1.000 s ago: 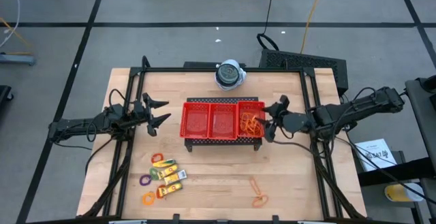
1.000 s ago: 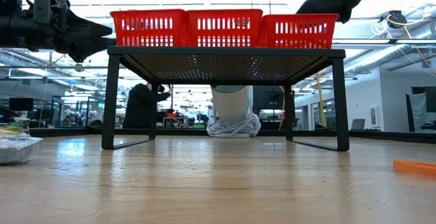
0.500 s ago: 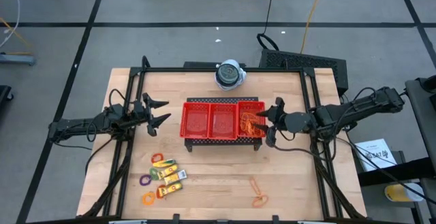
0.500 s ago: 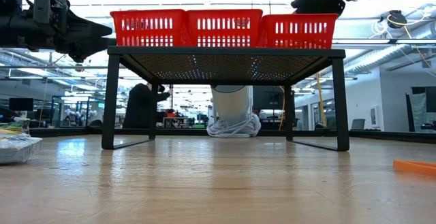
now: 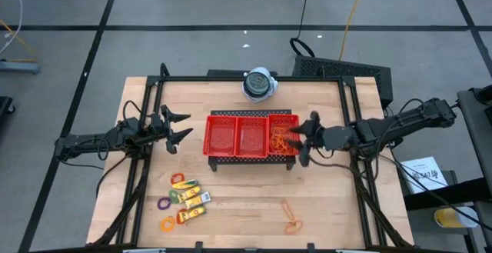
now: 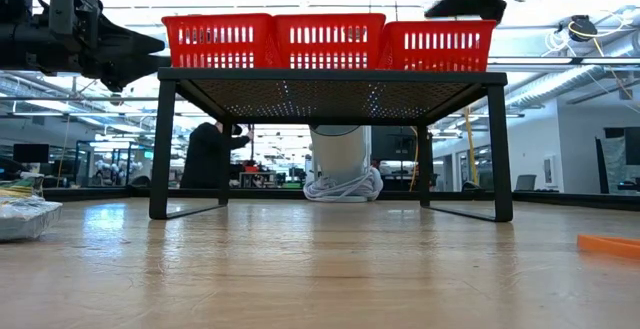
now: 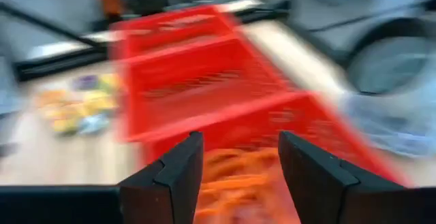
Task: Pick & Place Office Desk Supplies
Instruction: Put the orange rubber band into the right red bin
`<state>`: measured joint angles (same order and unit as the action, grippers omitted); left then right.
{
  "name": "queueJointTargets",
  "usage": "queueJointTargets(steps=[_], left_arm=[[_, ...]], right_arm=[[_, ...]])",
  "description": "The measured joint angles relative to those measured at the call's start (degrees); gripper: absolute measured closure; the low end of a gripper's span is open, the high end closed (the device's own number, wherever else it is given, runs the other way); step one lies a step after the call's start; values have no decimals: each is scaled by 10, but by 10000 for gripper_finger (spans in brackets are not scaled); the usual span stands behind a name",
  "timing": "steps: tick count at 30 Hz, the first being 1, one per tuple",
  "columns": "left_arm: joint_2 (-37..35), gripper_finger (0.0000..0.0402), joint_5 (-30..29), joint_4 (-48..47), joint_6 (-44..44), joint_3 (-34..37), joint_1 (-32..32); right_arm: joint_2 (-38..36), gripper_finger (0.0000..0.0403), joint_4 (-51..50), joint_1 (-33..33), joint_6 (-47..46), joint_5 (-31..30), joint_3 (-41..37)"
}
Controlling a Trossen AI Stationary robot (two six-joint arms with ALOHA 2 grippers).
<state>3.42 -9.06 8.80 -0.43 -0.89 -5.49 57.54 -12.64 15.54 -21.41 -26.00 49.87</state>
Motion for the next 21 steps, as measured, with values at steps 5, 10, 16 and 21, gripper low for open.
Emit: queueJointTargets(steps=[5, 10, 16, 21], left_arm=[[0, 135, 0, 0, 0, 0, 0], [0, 135, 0, 0, 0, 0, 0], [0, 135, 0, 0, 0, 0, 0], [0, 135, 0, 0, 0, 0, 0]], right_arm=[[6, 227, 81, 13, -4, 146, 0], [28, 228, 190, 68, 13, 227, 0], [87, 231, 308, 167, 64, 263, 0], [154, 231, 377, 239, 105, 262, 0]])
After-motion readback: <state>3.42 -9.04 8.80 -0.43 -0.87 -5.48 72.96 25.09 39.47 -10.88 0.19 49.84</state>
